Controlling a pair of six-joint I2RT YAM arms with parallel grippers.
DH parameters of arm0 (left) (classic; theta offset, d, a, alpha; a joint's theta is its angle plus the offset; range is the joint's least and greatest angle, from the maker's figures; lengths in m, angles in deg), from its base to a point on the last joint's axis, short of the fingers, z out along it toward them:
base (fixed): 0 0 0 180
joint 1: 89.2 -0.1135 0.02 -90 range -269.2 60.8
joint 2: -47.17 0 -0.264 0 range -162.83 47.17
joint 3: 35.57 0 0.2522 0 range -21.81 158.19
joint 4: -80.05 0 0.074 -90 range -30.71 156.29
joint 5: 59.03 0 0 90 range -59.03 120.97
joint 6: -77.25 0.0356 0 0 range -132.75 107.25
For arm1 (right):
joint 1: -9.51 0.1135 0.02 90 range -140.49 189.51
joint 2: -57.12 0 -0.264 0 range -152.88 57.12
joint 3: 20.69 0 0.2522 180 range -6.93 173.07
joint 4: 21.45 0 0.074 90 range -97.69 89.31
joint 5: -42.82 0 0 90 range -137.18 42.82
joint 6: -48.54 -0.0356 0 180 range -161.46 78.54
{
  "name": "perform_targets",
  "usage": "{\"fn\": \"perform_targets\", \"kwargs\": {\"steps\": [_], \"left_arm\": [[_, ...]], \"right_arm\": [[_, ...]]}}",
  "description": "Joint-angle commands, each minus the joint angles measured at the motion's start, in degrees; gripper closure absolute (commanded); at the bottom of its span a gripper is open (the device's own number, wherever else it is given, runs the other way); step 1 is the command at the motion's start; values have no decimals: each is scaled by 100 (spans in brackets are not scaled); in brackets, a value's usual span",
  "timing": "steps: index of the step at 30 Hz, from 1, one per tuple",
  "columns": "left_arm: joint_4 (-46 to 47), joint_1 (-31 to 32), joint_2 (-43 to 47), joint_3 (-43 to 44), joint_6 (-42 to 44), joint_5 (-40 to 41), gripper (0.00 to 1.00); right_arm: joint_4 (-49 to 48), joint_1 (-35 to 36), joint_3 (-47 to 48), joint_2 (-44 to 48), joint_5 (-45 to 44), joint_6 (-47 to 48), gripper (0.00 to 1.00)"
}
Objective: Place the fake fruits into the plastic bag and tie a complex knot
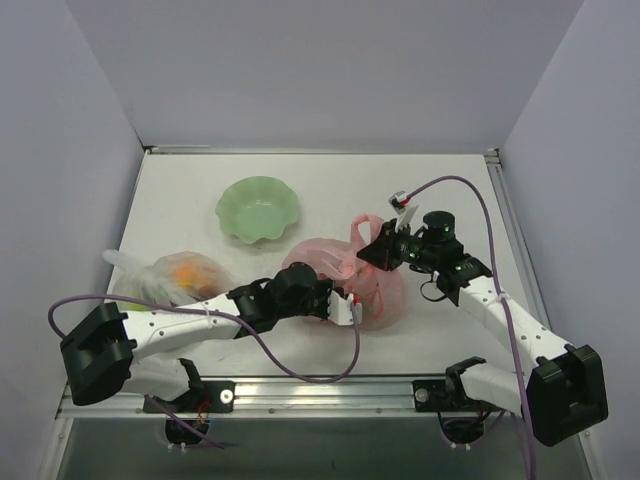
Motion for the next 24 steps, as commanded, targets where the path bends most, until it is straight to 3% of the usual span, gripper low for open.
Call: {"fn": "perform_targets", "kwargs": {"steps": [1, 2, 6, 7, 8, 10, 12, 14, 16, 18, 20, 21, 24], "left_arm": [[-840, -475, 102, 243, -387, -1517, 100], [-972, -617, 128, 296, -344, -1746, 100], [-1420, -1005, 531, 402, 147, -2748, 97], [-1500, -1022, 620, 559, 149, -2881, 88], [-1596, -1023, 707, 682, 36, -3056, 66], [-1965, -1005, 936, 981, -280, -3433, 48], [-2307, -944, 1120, 1411, -842, -3523, 34], [-2458, -952, 1296, 1631, -1351, -3559, 30], [-2555, -935, 1639, 1676, -1686, -3419, 25], [-2433, -943, 2087, 1598, -2476, -2674, 23], [-2406, -961, 2438, 1475, -3004, -1972, 8], [-2467, -961, 2796, 1327, -3389, -1394, 6], [-2835, -1013, 3221, 1176, -3324, -678, 3]], "right_arm": [[22, -67, 248, 2, 825, 1678, 100], [112, -67, 274, 46, 906, 2212, 100], [657, -58, 406, -24, 1030, 2920, 100], [771, -58, 459, -50, 1038, 2895, 100], [833, -49, 494, -77, 1021, 2851, 100], [790, -40, 556, -68, 986, 2588, 100], [746, -23, 565, -7, 951, 2464, 100], [746, -14, 582, 37, 915, 2262, 100], [798, -14, 617, 90, 784, 2052, 100], [825, -14, 652, 160, 634, 1867, 100], [965, -14, 696, 195, 608, 1752, 100], [1018, -5, 705, 196, 616, 1587, 100], [1115, 29, 653, 292, 678, 1523, 100]]}}
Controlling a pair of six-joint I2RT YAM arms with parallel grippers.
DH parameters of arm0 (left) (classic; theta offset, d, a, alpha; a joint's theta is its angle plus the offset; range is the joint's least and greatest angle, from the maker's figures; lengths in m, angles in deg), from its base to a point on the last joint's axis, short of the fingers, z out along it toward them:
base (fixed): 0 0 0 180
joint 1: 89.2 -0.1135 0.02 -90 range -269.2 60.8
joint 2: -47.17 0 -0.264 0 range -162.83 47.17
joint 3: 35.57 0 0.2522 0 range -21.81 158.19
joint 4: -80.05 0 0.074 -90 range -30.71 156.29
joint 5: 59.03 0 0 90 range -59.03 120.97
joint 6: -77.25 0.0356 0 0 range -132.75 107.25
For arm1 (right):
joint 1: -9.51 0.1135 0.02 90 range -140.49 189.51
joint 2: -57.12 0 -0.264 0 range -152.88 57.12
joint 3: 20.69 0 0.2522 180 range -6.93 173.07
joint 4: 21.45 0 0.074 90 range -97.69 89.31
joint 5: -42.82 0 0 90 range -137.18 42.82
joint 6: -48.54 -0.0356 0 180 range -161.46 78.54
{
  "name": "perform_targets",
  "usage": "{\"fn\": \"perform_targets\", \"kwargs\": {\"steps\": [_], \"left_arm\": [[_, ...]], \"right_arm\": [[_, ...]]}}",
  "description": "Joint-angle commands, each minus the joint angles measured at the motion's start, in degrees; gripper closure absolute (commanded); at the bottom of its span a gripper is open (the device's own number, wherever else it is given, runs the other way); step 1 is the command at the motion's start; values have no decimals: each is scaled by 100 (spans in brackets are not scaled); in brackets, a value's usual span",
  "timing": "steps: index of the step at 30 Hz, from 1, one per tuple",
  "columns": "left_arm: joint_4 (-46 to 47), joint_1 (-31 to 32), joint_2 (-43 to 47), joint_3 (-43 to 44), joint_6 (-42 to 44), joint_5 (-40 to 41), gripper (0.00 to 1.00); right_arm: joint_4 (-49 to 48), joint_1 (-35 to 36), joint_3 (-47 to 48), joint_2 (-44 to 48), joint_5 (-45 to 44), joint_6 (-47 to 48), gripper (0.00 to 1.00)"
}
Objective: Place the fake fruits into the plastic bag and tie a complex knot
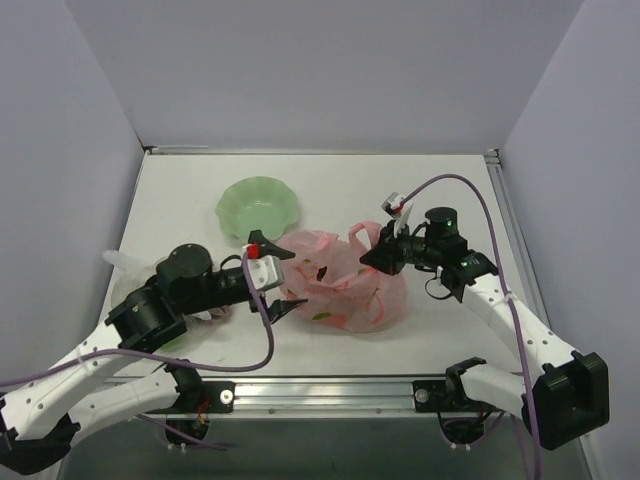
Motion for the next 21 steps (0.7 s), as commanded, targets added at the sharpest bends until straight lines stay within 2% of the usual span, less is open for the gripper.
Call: {"fn": "perform_targets", "kwargs": {"steps": [1, 3, 5, 8, 11, 12, 17, 21], "left_arm": [[-476, -93, 396, -336, -537, 1338, 3], [-310, -199, 527, -539, -334, 1646, 3], [-283, -418, 397, -505, -577, 1448, 3], [-301, -551, -86, -356, -1236, 980, 13], [304, -551, -315, -600, -1511, 1357, 12], [671, -551, -420, -654, -1537, 1375, 8], [1457, -568, -781, -733, -1774, 639, 5], [1817, -577, -1150, -733, -1801, 812, 5]], "right_arm": [[142, 43, 205, 248, -30, -230, 100], [195, 87, 240, 258, -57, -177, 100], [204, 104, 275, 214, -100, -168, 100], [204, 148, 389, 82, -22, -194, 100], [108, 254, 442, -41, 57, -203, 100], [72, 280, 433, -76, 84, -212, 100], [-358, 526, 372, -295, 154, -317, 100], [-814, 763, 293, -454, 207, -405, 100]]}}
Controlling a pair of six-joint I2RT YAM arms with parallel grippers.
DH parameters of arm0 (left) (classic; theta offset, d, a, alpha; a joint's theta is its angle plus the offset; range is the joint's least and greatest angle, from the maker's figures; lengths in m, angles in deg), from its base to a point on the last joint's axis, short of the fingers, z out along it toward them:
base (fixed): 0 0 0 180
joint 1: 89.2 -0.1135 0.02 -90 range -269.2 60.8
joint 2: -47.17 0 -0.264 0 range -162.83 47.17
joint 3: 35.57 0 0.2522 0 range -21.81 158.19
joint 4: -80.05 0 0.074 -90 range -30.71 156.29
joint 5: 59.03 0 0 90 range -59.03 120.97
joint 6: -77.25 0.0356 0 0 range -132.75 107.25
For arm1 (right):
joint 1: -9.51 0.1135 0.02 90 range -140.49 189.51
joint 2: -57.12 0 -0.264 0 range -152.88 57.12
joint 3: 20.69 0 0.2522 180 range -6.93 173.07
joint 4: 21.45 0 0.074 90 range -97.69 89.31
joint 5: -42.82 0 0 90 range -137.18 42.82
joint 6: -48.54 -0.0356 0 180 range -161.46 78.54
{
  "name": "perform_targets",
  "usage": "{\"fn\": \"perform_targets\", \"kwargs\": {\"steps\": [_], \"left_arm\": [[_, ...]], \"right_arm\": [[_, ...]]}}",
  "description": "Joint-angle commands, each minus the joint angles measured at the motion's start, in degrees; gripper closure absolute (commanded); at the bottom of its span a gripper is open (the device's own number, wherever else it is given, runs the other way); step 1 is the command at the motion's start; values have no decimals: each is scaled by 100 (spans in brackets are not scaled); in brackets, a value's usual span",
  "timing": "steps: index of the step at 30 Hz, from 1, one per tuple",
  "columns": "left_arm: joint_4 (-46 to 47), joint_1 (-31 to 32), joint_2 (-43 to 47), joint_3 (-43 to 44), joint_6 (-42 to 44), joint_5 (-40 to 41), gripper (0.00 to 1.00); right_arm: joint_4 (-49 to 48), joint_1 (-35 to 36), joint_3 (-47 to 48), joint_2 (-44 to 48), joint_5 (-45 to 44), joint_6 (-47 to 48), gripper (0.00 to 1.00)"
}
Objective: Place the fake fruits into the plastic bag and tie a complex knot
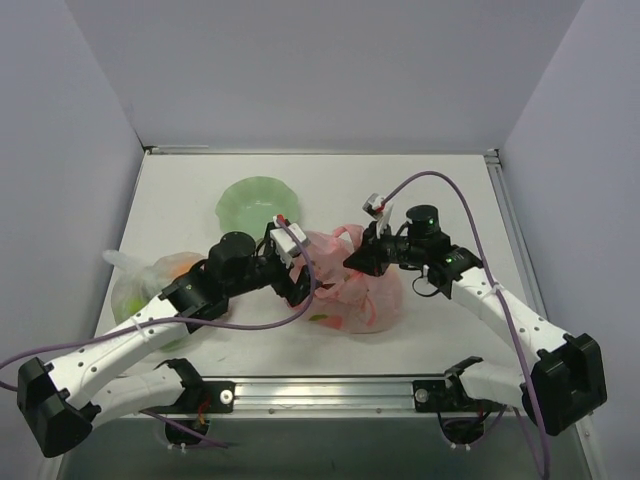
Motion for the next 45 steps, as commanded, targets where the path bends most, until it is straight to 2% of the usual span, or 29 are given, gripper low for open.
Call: {"fn": "perform_targets", "kwargs": {"steps": [1, 7, 11, 14, 15, 18, 21, 23, 26, 29, 31, 32, 36, 39, 40, 43, 45], "left_arm": [[891, -35, -228, 86, -232, -9, 3], [1094, -105, -606, 60, -258, 18, 3], [1699, -245, -773, -106, -171, -245, 3], [1998, -552, -923, -177, -92, -973, 14], [2025, -658, -984, -177, -74, -1115, 30], [1781, -948, -967, -142, -38, -1502, 51], [1411, -1089, -722, -151, 426, -1940, 59], [1183, -1107, -529, -151, 751, -2117, 69], [638, -1107, -422, 7, 1391, -3082, 81], [-238, -1020, -588, 384, 1988, -3918, 90], [-758, -941, -781, 683, 2447, -4339, 92], [-1092, -836, -1017, 954, 2753, -4359, 93], [-1209, -800, -1546, 1404, 2721, -4350, 94], [-1034, -791, -1757, 1597, 2652, -4228, 94], [-1007, -817, -1810, 1650, 2581, -4219, 94], [-998, -905, -1986, 1756, 2607, -4324, 94], [-981, -905, -2013, 1704, 2677, -4437, 94]], "right_arm": [[-680, 219, 65, -131, 222, -123, 100], [-1032, 562, 12, -263, 415, -132, 100], [-1023, 659, 47, -272, 600, -18, 100], [-883, 659, 65, -237, 714, 105, 100], [-735, 659, 74, -228, 662, 157, 100], [-514, 379, 65, -149, 565, 158, 100], [-111, -104, 196, -113, 600, 131, 100], [127, -246, 354, -87, 592, 227, 100], [777, -273, 600, -148, 486, 640, 100], [1296, -124, 978, -307, 451, 922, 100], [1516, 130, 1137, -342, 328, 1142, 100], [1560, 219, 1181, -377, 258, 1177, 100], [1946, 544, 1366, -465, 336, 1414, 100], [2281, 677, 1419, -491, 406, 1748, 91], [2325, 677, 1410, -474, 459, 1792, 79], [2378, 677, 1357, -378, 653, 1872, 62], [2352, 677, 1366, -368, 688, 1872, 58]]}}
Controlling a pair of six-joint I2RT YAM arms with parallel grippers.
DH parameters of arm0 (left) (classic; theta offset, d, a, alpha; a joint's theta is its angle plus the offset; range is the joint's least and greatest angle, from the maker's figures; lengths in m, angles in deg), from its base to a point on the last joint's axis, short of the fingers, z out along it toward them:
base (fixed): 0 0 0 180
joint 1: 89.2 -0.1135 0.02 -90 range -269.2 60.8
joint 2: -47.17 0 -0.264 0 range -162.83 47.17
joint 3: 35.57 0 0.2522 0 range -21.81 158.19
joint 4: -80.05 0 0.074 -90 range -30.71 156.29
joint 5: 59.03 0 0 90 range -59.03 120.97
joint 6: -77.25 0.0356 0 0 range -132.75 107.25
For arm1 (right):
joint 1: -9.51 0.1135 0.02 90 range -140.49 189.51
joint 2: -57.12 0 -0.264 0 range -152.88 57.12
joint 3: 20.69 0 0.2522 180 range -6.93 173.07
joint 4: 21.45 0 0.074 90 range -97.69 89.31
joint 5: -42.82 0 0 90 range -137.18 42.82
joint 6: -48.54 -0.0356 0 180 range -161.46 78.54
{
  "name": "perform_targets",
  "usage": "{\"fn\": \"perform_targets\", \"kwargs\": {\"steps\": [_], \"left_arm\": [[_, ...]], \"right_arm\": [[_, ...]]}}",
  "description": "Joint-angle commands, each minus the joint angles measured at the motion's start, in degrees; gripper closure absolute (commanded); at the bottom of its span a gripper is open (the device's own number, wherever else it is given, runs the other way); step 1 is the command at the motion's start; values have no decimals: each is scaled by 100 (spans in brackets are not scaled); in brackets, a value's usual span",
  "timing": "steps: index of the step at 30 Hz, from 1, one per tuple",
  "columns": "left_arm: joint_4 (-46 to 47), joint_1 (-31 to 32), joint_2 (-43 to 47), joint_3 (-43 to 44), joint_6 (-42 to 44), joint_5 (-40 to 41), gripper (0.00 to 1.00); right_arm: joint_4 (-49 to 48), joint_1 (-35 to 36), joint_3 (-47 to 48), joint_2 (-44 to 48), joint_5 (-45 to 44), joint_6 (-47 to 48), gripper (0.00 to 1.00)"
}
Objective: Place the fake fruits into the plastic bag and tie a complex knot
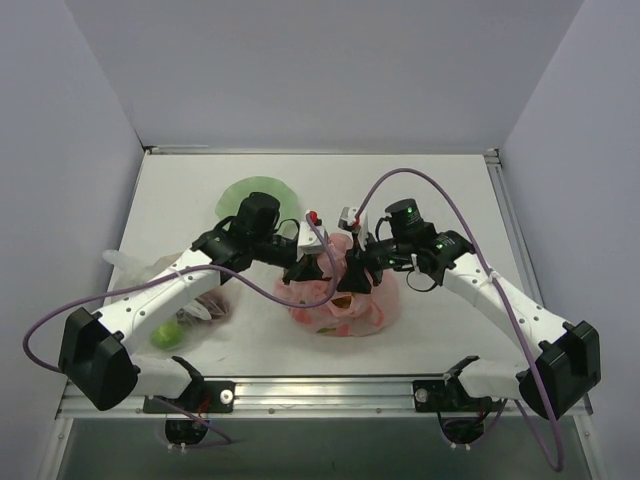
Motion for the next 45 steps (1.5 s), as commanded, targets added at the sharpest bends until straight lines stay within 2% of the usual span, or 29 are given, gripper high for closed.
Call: {"fn": "perform_targets", "kwargs": {"steps": [1, 9, 11, 13, 14, 17, 18, 22, 25, 30, 31, 35, 37, 40, 45], "left_arm": [[7, -42, -11, 246, 236, -421, 94], [-203, 99, -213, 298, 324, -667, 92], [-212, 108, -213, 246, 298, -580, 87], [-151, 116, -195, 219, 149, -466, 83], [-99, 99, -143, 193, 96, -369, 74], [-46, -15, 182, 62, -132, -150, 61], [-45, -50, 304, 0, -194, -131, 54], [-72, -103, 937, -334, -448, 176, 42], [94, -103, 1351, -589, -843, 597, 38], [675, -77, 1835, -1011, -1451, 1309, 38], [771, -7, 1870, -1090, -1625, 1719, 37], [772, 28, 2063, -1283, -1864, 1882, 24], [763, 98, 2238, -1406, -1952, 2152, 23], [877, 388, 2502, -1679, -2188, 2724, 22], [1483, 1318, 2416, -1934, -2436, 4189, 20]], "right_arm": [[147, 8, 179, 67, 323, 184, 58], [-302, 8, 416, -144, 420, -158, 70], [-433, 8, 417, -153, 446, -237, 79], [-460, -1, 408, -145, 473, -264, 95], [-486, -10, 390, -145, 534, -281, 100], [-486, -124, 294, -127, 596, -325, 100], [-495, -159, 259, -118, 613, -334, 100], [-513, -282, 83, -22, 631, -361, 100], [-635, -300, -40, 40, 614, -579, 100], [-838, -317, -207, 128, 649, -870, 100], [-847, -326, -216, 119, 640, -905, 100], [-838, -326, -243, 163, 631, -950, 100], [-855, -326, -252, 146, 587, -1002, 100], [-1013, -326, -304, 145, 289, -1273, 100], [-1365, -309, -436, 145, -160, -1863, 100]]}}
